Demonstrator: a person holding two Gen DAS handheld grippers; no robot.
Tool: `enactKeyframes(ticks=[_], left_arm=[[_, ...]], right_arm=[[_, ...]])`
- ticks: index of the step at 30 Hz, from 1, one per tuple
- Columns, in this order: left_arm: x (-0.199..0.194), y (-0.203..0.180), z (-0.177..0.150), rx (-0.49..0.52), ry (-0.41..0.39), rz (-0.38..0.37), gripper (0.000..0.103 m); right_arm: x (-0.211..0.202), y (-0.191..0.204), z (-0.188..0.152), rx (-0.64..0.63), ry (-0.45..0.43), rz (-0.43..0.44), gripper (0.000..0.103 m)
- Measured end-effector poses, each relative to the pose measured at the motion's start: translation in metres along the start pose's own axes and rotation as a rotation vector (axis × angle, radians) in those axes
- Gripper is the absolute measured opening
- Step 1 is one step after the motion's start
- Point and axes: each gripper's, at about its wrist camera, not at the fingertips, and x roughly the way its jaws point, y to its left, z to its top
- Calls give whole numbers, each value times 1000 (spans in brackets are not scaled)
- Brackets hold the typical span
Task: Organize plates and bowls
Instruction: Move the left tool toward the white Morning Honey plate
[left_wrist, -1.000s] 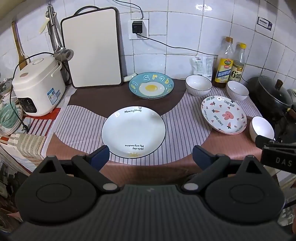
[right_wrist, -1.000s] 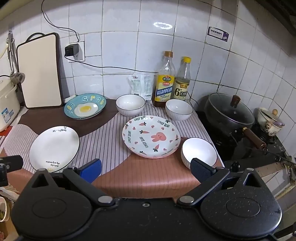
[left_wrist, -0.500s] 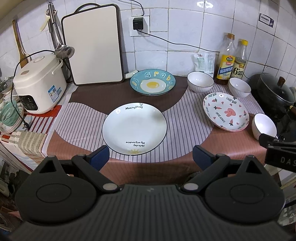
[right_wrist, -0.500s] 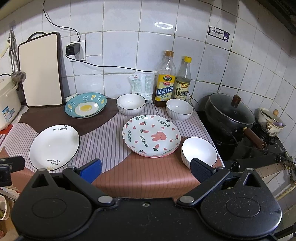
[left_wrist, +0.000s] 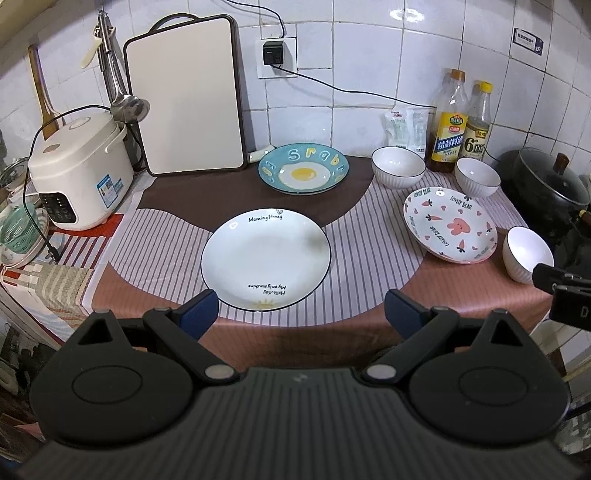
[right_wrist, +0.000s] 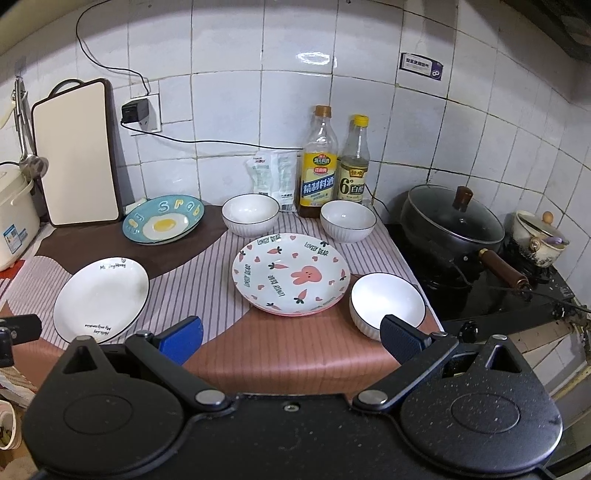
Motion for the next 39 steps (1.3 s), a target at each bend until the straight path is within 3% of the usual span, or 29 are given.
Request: enactKeyframes(ticks=[21, 29, 32, 39], left_arm=[[7, 2, -3, -17, 20, -12, 98], [16, 18, 3, -63, 29, -18, 98], [17, 30, 9, -65, 0, -9, 97], [21, 67, 26, -55, -85, -36, 95]], right_arm=[[4, -1, -11, -23, -18, 5, 103], [5, 10, -6, -98, -90, 12, 103], [6, 13, 0, -116, -129, 46, 103], [19, 26, 8, -119, -241, 226, 103]])
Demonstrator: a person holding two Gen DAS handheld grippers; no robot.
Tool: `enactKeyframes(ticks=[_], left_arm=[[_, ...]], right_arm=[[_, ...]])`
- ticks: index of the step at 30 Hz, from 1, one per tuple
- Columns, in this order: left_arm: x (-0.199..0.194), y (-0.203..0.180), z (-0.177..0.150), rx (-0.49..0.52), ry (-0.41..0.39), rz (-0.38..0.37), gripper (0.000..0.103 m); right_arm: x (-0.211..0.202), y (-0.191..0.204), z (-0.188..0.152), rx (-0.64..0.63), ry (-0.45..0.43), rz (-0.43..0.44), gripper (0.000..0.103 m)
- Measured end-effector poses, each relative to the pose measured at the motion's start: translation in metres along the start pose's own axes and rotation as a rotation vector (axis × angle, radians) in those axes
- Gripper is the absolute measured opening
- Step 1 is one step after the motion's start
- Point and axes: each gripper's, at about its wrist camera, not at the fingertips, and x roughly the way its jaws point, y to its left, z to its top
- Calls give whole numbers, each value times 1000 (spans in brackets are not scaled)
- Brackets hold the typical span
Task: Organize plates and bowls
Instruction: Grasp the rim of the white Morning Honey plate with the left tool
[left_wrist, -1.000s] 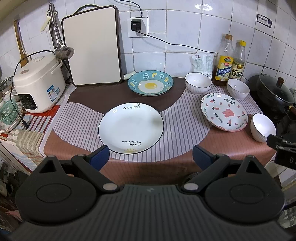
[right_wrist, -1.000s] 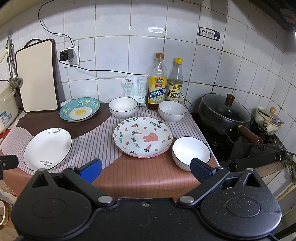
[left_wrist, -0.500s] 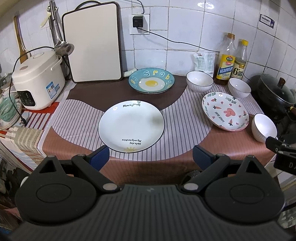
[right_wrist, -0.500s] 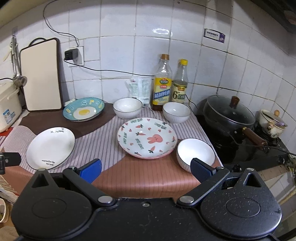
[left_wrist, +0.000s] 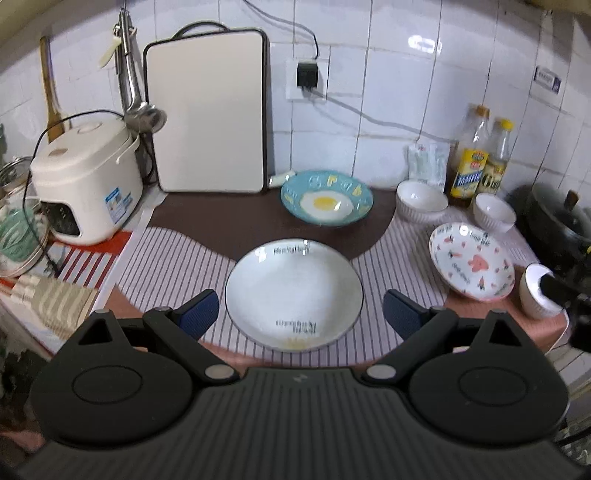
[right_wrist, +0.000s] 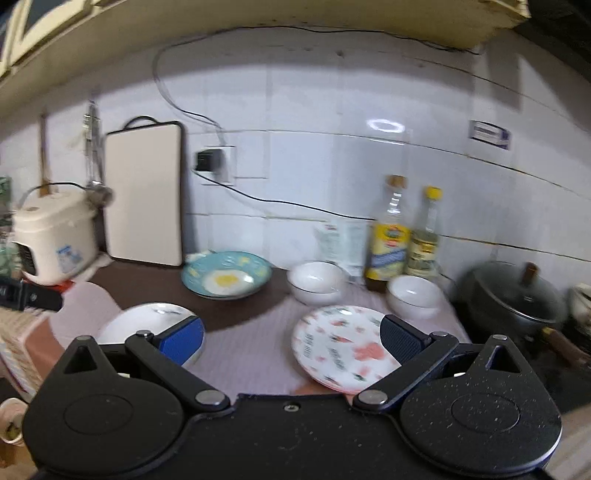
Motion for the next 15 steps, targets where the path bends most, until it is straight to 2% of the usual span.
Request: enactKeyframes(ticks=[7, 11, 15], left_arm=[[26, 29, 1, -8, -19, 7, 95], [63, 49, -4, -45, 33, 34, 93], [104, 72, -13, -93, 80, 58, 91]], right_arm=[[52, 34, -2, -61, 51, 149, 103], [90, 51, -11, -53, 72, 260, 97], [129, 68, -27, -51, 92, 288, 96]])
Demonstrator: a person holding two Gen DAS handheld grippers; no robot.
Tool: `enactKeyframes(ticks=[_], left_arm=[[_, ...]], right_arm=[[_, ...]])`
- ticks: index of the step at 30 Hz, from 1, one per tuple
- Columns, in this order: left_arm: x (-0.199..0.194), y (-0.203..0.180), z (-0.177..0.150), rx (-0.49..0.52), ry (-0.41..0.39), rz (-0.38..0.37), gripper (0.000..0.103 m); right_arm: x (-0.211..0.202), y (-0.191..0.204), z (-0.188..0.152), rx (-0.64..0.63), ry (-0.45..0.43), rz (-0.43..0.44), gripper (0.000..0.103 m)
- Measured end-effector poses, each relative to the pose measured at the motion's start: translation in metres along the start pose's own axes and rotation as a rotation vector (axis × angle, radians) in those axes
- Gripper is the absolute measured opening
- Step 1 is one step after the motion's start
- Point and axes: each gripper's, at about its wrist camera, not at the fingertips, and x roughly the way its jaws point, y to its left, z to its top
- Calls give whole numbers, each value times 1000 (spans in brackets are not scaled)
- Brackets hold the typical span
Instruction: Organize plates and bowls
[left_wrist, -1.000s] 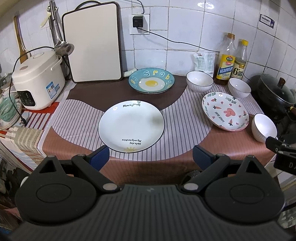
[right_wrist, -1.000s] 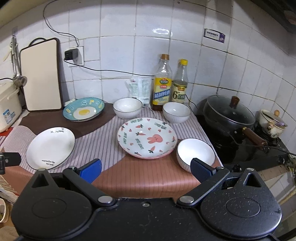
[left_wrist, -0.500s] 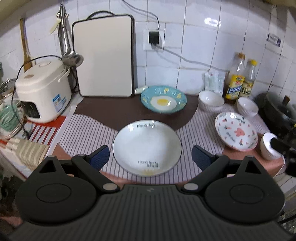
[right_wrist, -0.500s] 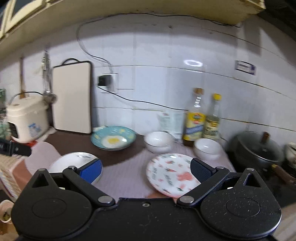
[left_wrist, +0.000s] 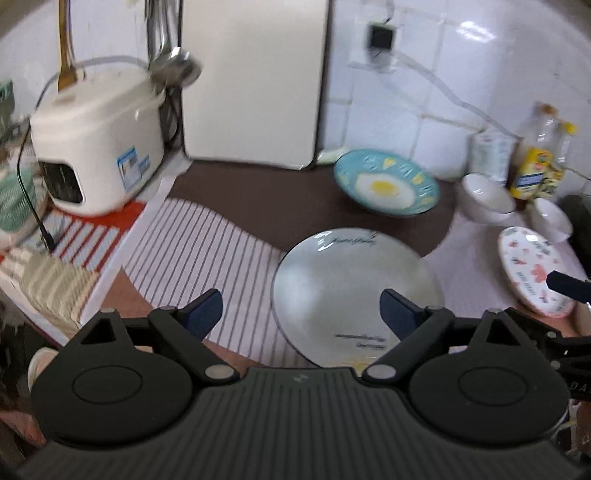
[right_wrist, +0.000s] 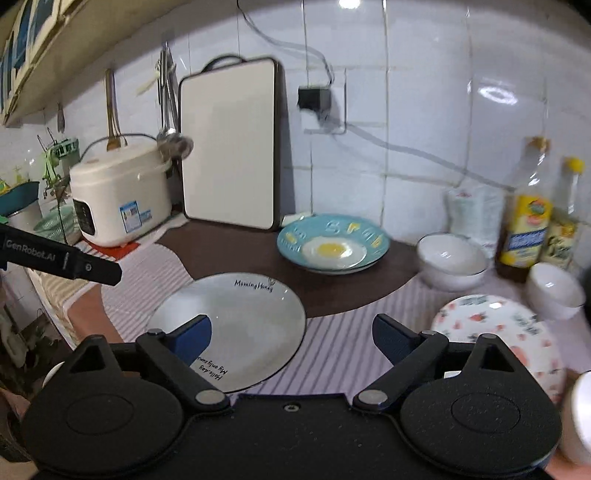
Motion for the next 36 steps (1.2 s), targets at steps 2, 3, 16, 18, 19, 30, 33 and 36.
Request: enactKeyframes(ticks=[2, 3, 16, 18, 19, 30, 33, 36], left_arm=[[19, 10, -3, -17, 13, -2, 89], [26, 12, -5, -18, 20, -2, 87], [111, 31, -19, -20, 133, -43, 77], [124, 36, -22, -53, 178, -35, 77], [126, 38, -23, -62, 179, -36, 77], [127, 36, -26, -44, 172, -154, 19], [132, 39, -26, -103, 183, -170, 19], [134, 45, -29, -170, 182, -190, 19]], right_arm=[[20, -1, -7, 33, 16, 5, 94], [31, -3, -11, 57, 33, 9, 94], [108, -16, -43, 212, 167, 51, 72], [112, -18, -45, 226, 178, 43, 72], [113, -18, -46, 226, 175, 47, 71], [121, -23, -43, 279, 214, 101, 22], [122, -23, -44, 292, 213, 103, 21], [125, -27, -46, 334, 214, 118, 22]])
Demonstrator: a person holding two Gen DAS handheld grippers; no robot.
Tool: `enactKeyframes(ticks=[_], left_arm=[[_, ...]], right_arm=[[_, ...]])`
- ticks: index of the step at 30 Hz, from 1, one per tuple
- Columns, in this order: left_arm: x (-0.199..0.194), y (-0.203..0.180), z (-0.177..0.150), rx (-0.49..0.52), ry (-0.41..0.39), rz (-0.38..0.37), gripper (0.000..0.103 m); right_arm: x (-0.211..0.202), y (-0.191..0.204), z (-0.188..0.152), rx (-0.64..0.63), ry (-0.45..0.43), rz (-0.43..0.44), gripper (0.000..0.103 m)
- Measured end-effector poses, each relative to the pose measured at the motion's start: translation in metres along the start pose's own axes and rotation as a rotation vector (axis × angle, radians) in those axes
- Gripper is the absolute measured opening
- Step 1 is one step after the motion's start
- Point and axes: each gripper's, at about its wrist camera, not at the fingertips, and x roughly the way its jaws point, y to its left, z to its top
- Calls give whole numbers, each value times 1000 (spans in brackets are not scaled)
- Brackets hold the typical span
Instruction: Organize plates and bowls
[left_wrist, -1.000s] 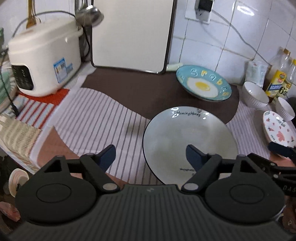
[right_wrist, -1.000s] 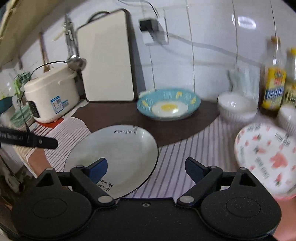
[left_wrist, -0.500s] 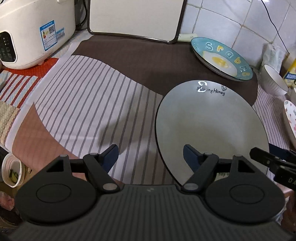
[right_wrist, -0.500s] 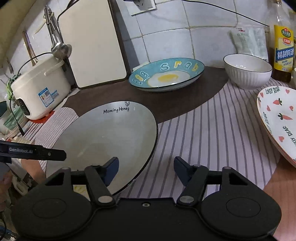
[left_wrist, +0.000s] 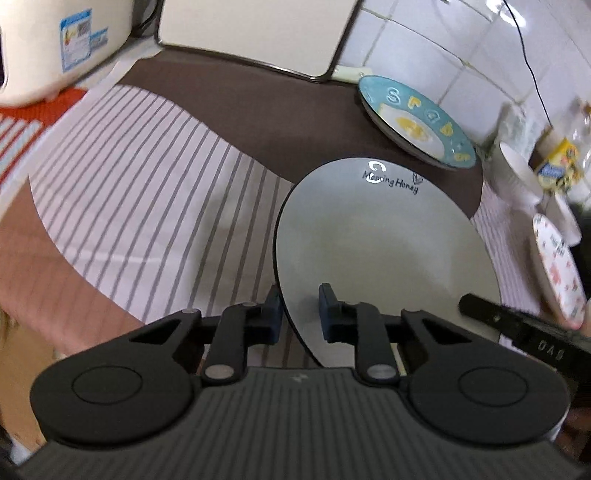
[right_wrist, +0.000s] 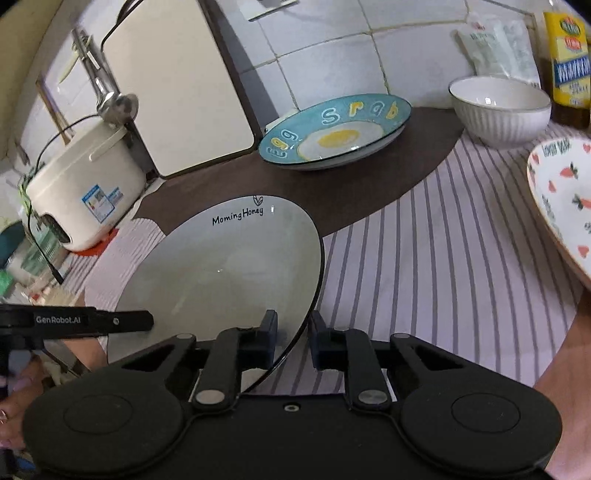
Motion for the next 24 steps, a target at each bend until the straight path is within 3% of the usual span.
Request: enactKeyframes(ticks=[11, 24], left_arm=[[-2, -13, -7, 69, -45, 56, 22], [-16, -72, 2, 172, -77, -19, 21]], right_arm=[[-1, 1, 5, -71, -1, 9, 22], [-56, -26, 13, -65, -90, -47, 23]])
